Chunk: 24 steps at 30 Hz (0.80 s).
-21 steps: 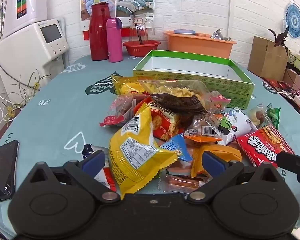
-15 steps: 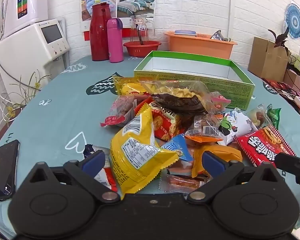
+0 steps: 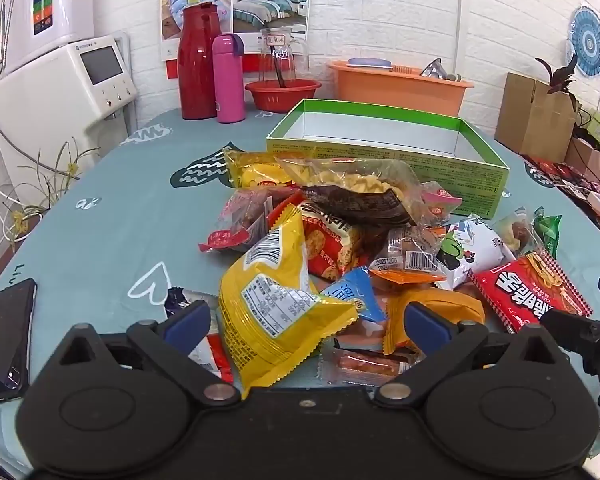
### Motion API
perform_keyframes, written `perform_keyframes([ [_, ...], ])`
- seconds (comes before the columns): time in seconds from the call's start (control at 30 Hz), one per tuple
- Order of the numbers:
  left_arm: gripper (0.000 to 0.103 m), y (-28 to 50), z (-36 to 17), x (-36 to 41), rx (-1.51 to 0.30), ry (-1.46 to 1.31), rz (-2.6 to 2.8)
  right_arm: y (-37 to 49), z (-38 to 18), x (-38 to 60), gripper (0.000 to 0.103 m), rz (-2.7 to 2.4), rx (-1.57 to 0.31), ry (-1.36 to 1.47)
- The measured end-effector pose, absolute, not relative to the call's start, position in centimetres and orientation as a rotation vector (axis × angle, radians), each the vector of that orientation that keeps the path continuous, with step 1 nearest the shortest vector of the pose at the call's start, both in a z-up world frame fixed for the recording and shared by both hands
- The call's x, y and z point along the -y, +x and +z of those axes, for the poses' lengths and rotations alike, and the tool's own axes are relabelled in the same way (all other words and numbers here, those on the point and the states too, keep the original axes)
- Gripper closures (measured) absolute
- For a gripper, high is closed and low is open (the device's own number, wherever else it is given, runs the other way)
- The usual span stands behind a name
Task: Organize snacks
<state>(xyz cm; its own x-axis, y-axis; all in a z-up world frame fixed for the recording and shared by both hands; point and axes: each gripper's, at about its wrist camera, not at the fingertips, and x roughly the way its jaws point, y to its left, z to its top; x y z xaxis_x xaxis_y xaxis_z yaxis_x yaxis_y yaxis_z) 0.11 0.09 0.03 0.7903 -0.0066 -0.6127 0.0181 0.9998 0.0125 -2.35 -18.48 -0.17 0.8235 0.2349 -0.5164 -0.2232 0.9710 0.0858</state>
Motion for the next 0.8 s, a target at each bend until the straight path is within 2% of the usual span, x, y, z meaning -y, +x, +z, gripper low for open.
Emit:
perform_keyframes([
  [0.8,0.0,0.98,-0.41,0.77,-0.672,0.037,-0.028,-1.54,-0.86,19.15,0.0,0.241,-0.568,0.06],
])
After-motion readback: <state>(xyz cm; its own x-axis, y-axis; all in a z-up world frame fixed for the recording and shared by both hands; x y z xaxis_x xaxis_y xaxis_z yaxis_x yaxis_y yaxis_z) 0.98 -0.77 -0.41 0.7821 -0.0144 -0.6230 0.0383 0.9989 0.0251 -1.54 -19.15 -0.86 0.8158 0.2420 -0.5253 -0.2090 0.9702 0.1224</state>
